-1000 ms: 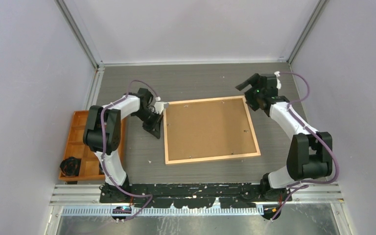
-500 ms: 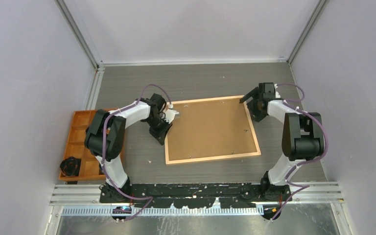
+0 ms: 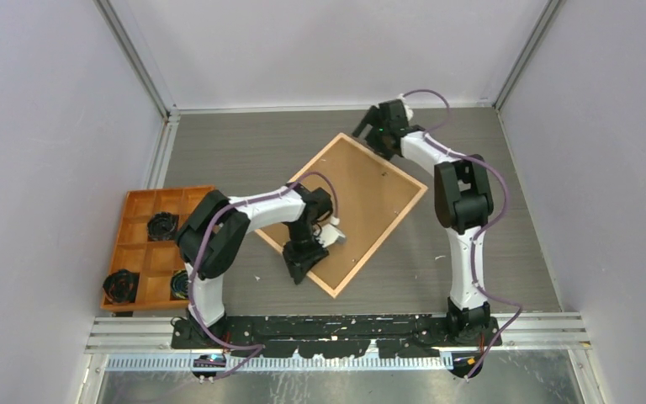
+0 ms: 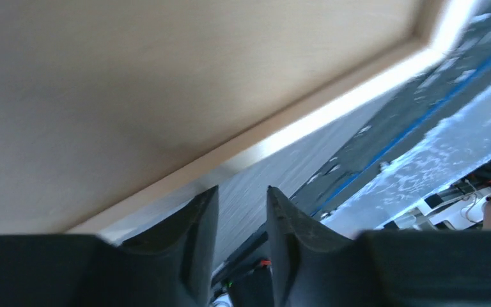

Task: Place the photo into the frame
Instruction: Adjust the photo frame at the center of the board.

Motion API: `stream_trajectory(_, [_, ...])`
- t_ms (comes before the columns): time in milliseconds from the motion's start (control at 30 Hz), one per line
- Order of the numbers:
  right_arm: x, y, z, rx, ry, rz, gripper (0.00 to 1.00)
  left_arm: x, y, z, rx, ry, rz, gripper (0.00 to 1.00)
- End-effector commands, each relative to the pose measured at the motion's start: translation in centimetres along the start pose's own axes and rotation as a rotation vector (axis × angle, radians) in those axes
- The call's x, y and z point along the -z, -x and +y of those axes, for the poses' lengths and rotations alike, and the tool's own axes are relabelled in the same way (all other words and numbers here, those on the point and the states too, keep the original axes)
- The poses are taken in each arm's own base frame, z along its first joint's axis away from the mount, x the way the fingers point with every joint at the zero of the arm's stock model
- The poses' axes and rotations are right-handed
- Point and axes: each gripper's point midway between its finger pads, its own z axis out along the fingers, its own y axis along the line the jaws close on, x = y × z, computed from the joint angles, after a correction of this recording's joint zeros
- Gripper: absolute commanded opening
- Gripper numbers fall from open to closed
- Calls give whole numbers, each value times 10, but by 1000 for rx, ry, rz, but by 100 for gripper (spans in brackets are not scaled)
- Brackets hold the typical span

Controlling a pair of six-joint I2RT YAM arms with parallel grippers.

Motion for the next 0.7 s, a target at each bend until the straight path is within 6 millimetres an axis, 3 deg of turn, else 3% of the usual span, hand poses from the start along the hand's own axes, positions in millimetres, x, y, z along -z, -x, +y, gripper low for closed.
stream_trajectory(0, [41, -48, 51, 65, 61, 189, 100, 11, 75, -36, -172, -133, -242, 45])
stream_trajectory(100, [71, 8, 28, 43, 15, 65, 100, 29, 62, -43, -184, -198, -263, 57])
stream_trajectory(200, [105, 44, -5, 6, -42, -37, 100, 63, 51, -37, -181, -222, -332, 62])
stream_trajectory(267, [125, 50, -26, -21, -63, -65, 100, 89, 45, -27, -164, -233, -392, 63])
stream_trajectory(333, [141, 39, -42, -22, -85, -64, 100, 115, 43, -7, -129, -210, -453, 63])
stream_trajectory(433, [165, 12, -67, -34, -115, -38, 100, 145, 44, 53, -10, -90, -544, 61])
stream_trajectory(500, [176, -9, -79, -65, -105, -19, 100, 154, 42, 108, 124, 41, -566, 57])
stream_trajectory(567, [186, -30, -86, -93, -77, 17, 100, 155, 35, 173, 306, 180, -566, 49])
stream_trajectory(667, [193, -58, -97, -142, -47, 68, 100, 141, 22, 226, 470, 241, -545, 37])
